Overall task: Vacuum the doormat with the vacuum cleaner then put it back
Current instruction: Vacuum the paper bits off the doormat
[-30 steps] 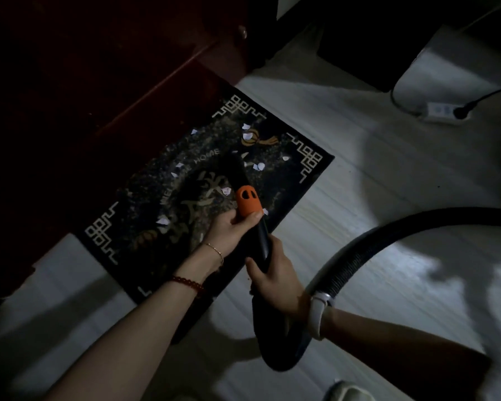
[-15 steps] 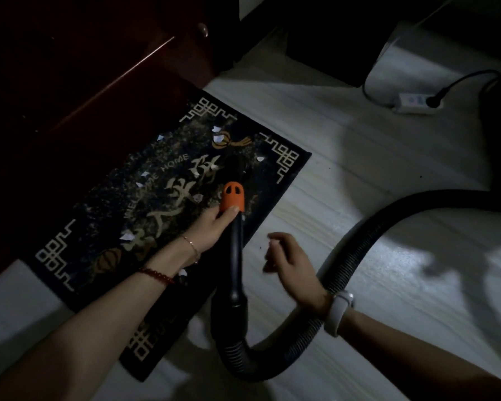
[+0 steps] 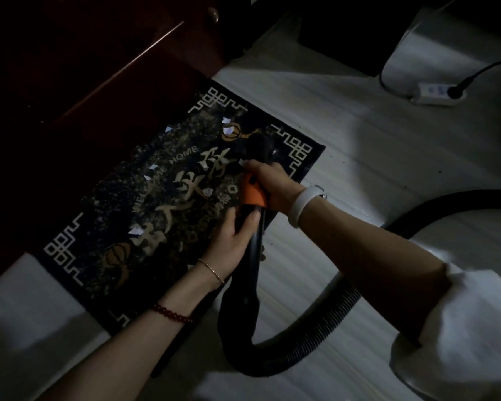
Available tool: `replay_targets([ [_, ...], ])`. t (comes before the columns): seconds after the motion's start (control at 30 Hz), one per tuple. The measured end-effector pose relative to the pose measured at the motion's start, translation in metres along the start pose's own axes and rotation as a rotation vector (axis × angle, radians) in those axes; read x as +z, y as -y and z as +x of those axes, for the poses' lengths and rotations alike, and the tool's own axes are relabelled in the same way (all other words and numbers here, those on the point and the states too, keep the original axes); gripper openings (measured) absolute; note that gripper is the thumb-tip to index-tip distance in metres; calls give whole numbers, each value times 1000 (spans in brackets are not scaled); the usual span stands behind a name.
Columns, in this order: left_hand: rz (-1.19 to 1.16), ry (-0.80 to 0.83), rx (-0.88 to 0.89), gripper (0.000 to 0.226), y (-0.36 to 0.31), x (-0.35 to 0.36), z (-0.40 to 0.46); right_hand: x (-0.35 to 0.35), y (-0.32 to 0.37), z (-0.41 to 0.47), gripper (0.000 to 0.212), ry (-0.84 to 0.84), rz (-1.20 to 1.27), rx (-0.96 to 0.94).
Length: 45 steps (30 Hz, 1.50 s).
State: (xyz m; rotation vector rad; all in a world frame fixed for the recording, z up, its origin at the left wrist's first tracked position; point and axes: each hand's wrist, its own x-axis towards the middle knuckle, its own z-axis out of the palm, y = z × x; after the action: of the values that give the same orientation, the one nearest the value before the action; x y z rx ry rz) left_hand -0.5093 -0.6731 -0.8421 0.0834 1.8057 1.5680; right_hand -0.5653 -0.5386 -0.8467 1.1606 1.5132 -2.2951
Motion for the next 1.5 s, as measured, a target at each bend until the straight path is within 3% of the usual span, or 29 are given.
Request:
replay_targets([
  [0.07,-163,104,-127,13,1,5,-5,-10,7,9,15,-21,60,-10],
  [0.2,-51,222,-132,12,8,-1,-2,-17,2,10,12,64,206,11],
  [0.43,205,105,-11,12,19,-9,18,-10,-14,13,20,64,327,0],
  [0.57,151,99,-42,15,24,-8,20,-10,-25,17,20,-8,168,-24],
  [0.73,114,94,-143,26,36,-8,6,-11,-36,14,20,-18,154,-15],
  [0.9,107,24,-124,28,34,-5,3,-8,-38,7,19,-77,191,-59],
  [1.03,193,53,-59,26,31,0,4,-17,-42,-3,24,-31,239,-72],
  [1.13,229,55,-60,30,27,4,11,-18,-40,-1,16,-40,240,-42],
  [1.4,262,-45,7,28,24,-6,24,-3,-20,17,25,22,188,-33],
  [1.5,269,-29,3,25,31,-12,25,2,-24,21,18,16,147,-37],
])
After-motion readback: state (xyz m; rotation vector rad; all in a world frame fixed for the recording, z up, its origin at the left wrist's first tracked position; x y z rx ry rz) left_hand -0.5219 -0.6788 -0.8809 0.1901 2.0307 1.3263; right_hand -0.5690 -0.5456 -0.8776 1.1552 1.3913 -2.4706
